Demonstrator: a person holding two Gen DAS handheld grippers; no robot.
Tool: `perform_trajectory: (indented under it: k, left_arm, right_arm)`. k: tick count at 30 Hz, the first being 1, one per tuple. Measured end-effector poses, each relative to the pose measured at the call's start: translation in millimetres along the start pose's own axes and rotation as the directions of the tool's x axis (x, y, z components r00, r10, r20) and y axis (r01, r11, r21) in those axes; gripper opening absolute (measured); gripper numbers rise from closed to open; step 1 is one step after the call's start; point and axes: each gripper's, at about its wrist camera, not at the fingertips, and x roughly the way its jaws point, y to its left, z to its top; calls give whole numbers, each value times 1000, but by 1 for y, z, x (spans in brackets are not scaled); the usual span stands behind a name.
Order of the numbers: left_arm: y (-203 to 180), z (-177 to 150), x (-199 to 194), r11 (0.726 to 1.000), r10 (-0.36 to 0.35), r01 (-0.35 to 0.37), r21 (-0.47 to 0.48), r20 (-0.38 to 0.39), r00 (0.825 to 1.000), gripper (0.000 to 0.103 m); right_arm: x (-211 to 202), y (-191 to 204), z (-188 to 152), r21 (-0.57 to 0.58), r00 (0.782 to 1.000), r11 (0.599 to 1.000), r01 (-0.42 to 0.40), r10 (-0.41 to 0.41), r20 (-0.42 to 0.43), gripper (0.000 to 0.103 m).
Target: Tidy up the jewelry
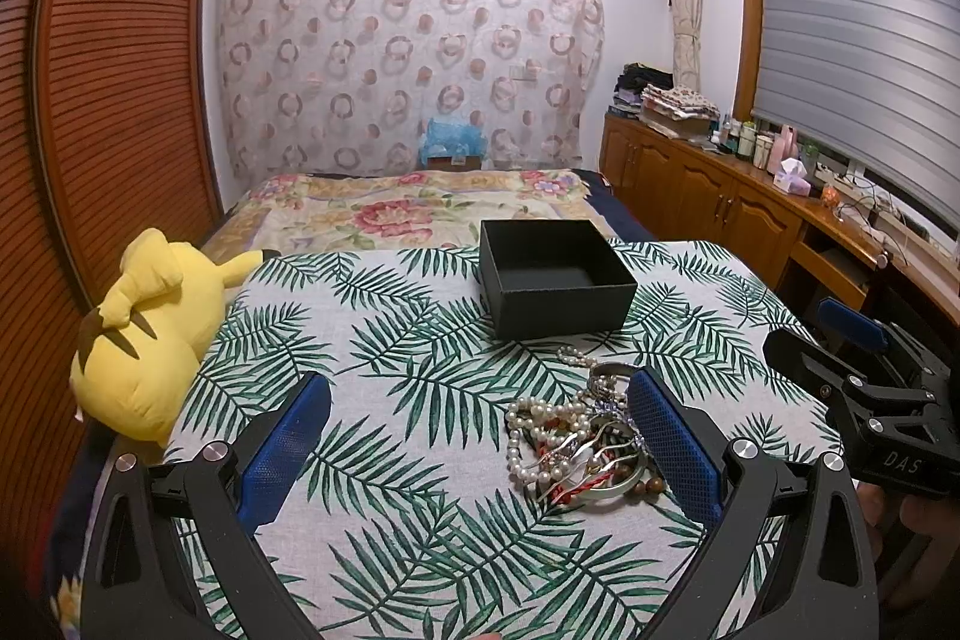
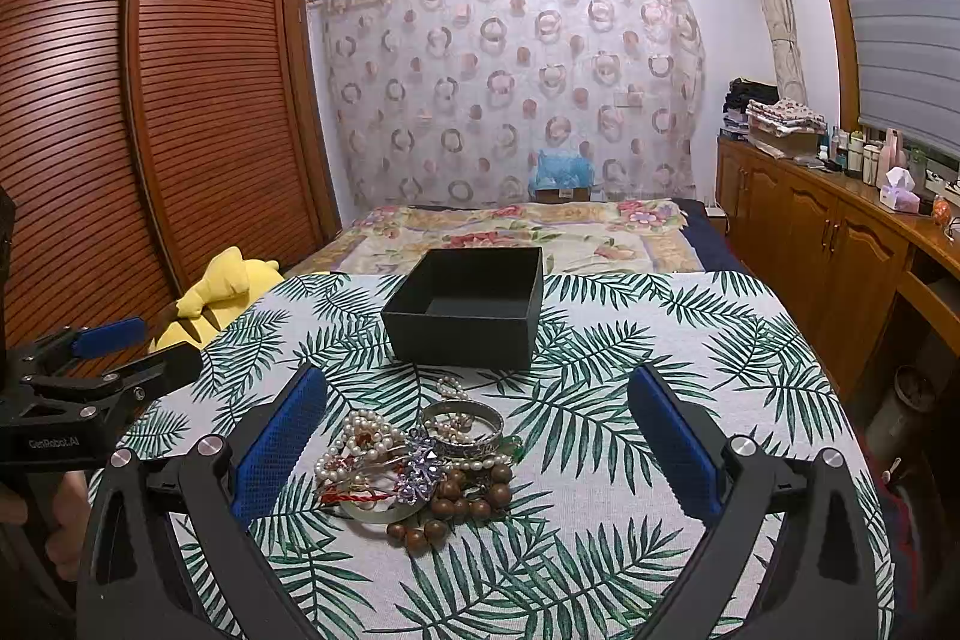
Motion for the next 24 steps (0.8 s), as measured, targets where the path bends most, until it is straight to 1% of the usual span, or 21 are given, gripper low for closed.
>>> perform_trajectory:
  k: [24]
  left_arm:
    - [-4, 4, -3, 1000, 1, -1, 0, -5, 1000, 96]
  right_arm:
    - [-2, -2, 0, 1, 1000, 1000, -1, 1, 0, 101]
